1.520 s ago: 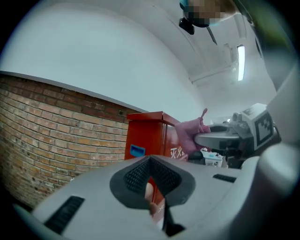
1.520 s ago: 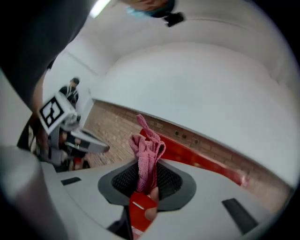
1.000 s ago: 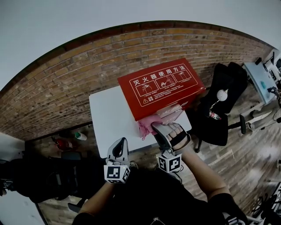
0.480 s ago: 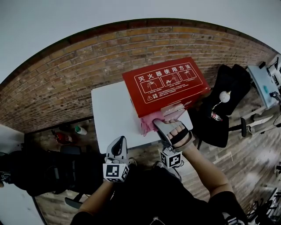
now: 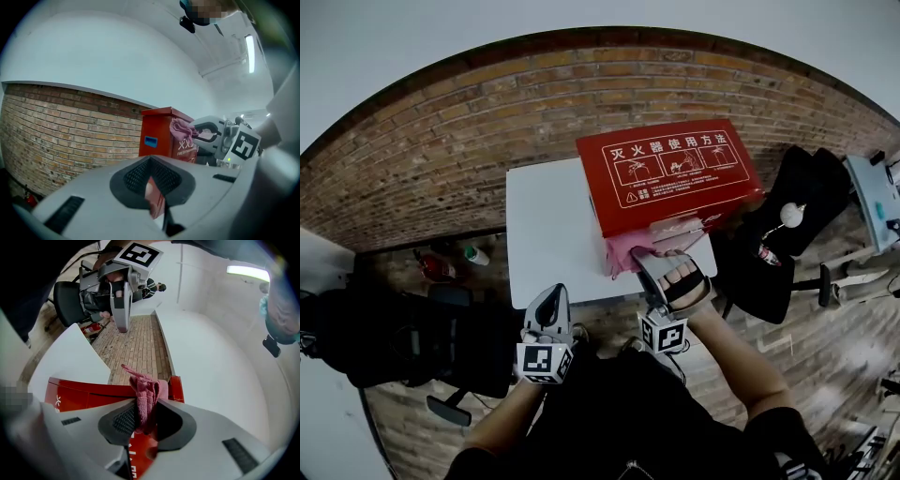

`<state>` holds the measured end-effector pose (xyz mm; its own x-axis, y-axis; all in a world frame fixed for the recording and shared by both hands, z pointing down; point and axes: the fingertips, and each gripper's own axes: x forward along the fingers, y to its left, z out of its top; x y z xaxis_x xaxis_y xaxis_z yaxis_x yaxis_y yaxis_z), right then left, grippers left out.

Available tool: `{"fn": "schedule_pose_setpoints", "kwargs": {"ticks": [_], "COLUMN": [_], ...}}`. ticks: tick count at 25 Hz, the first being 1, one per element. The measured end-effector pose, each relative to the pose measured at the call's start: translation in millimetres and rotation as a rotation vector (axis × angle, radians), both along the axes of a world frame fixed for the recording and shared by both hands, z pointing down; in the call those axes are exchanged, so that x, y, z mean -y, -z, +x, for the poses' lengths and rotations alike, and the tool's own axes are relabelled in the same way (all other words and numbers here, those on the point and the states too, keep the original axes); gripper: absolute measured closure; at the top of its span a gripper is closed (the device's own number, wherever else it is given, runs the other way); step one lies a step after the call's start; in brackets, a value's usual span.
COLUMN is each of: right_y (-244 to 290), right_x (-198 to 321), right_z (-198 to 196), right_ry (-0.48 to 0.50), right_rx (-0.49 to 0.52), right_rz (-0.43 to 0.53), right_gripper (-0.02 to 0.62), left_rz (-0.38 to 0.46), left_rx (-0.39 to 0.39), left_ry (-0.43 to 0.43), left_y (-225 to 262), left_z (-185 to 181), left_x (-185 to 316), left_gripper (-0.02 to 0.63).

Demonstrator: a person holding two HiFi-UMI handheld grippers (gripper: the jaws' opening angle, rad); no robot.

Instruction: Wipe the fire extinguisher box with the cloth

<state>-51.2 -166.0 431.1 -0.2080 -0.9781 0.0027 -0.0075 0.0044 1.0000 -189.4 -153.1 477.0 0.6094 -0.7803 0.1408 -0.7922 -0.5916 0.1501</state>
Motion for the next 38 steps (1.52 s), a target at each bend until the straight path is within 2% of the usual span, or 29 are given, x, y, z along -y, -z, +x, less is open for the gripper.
{"fn": "schedule_pose_setpoints", "kwargs": {"ticks": [15, 38], "right_y": [-31.6, -113.7], "right_x": [-1.8, -3.5], "right_z": [0.0, -3.2], "right_ry": [0.008, 0.028], "right_rx": [0.03, 0.024], "right_rz": [-0.053, -0.217], "right_gripper": [0.494, 0.494], "left_rz": [-0.026, -0.051], "left_rx": [0.006, 0.017], "left_ry": [0.09, 0.199], "left_y": [-12.9, -29.5], "left_z": [-12.1, -20.4], "left_x": [-19.0, -48.9], "left_gripper": [0.572, 0.572]}}
